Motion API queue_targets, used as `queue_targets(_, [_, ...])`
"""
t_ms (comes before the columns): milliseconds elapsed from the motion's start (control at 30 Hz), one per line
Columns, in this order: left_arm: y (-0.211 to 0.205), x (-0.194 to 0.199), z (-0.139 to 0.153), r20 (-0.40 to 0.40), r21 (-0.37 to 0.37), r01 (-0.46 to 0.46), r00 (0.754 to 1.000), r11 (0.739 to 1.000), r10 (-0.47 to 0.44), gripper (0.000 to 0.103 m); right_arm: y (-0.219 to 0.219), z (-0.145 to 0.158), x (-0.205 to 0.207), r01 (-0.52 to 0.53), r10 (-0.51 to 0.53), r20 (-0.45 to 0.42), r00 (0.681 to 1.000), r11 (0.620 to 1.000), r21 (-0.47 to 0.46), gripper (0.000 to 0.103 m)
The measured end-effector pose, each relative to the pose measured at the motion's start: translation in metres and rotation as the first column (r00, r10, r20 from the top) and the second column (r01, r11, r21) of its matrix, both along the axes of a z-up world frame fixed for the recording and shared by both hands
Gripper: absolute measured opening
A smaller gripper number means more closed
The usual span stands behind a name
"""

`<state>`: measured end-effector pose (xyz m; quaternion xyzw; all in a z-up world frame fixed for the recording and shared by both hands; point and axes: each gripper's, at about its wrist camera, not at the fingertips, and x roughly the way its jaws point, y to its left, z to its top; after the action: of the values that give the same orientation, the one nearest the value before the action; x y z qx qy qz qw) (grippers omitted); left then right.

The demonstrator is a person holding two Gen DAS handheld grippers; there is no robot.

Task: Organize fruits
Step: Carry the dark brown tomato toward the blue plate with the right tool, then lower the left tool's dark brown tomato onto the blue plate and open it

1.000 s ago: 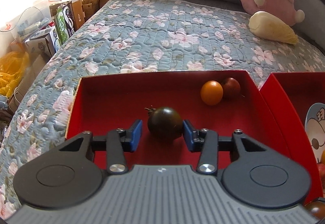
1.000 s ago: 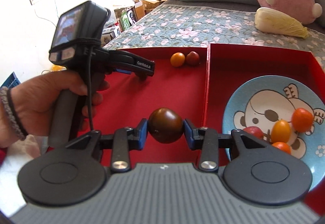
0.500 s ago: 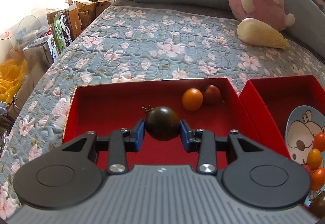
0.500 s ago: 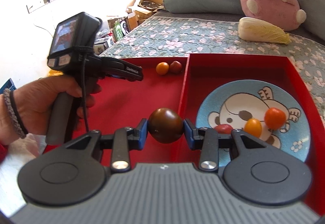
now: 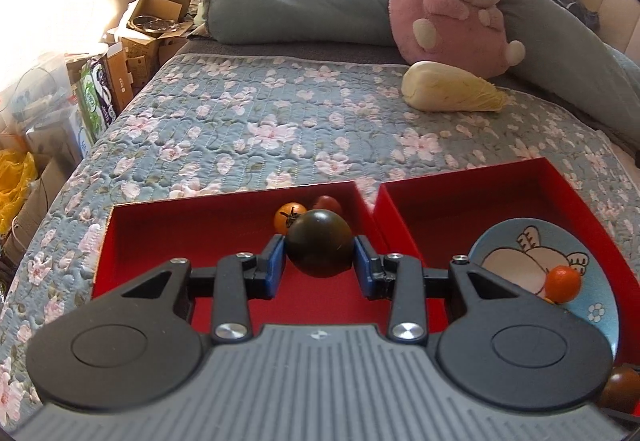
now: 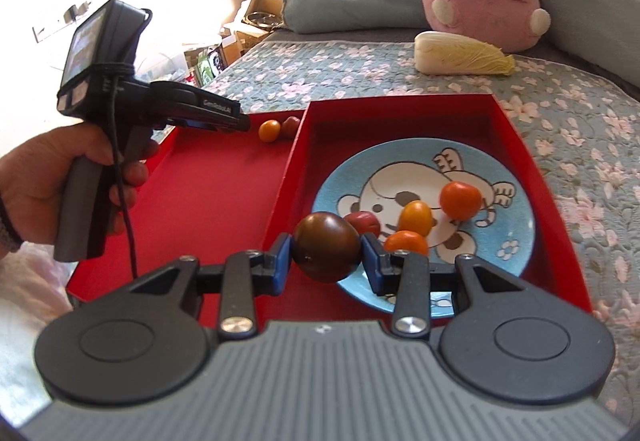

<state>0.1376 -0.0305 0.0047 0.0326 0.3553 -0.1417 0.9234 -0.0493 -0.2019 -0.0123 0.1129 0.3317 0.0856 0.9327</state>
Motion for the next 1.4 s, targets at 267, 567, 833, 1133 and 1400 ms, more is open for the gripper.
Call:
queue_targets(267, [-0.045,-0.031,0.008,0.032,-0.031,0.134,0.991,0.99,-0.133,0.042,-0.024,-0.01,-0.01,0.048,-0.048,-0.006,0.999,0.999,-0.021,0.041])
queue_targets(567, [-0.091,-0.045,-0.005,0.03,-0.001,0.263,0.964,0.965,-0.263,0.042,-0.039,-0.028,-0.006,0.094,-0.095,-0.047,0.994,0.995,-0.016,0.041])
queue_targets(833, [-0.108,-0.032,-0.022,0.011,0.024,0.293,0.956,0.956,-0.294,0.042,-0.035,-0.034,0.004,0.069,-0.07,-0.061,0.996,0.998,-0.016,0.041])
queue_targets(1133, [-0.114,-0.021,-0.038,-0.018,0.061,0.31,0.951,0.949,-0.309,0.042,-0.033,-0.041,0.009,0.061,-0.061,-0.082,0.995,0.998,-0.01,0.041])
queue_targets(1400, [-0.115,-0.022,-0.041,-0.012,0.081,0.316,0.948,0.945,-0.317,0.043,-0.033,-0.04,0.008,0.064,-0.065,-0.085,0.994,0.998,-0.012,0.041])
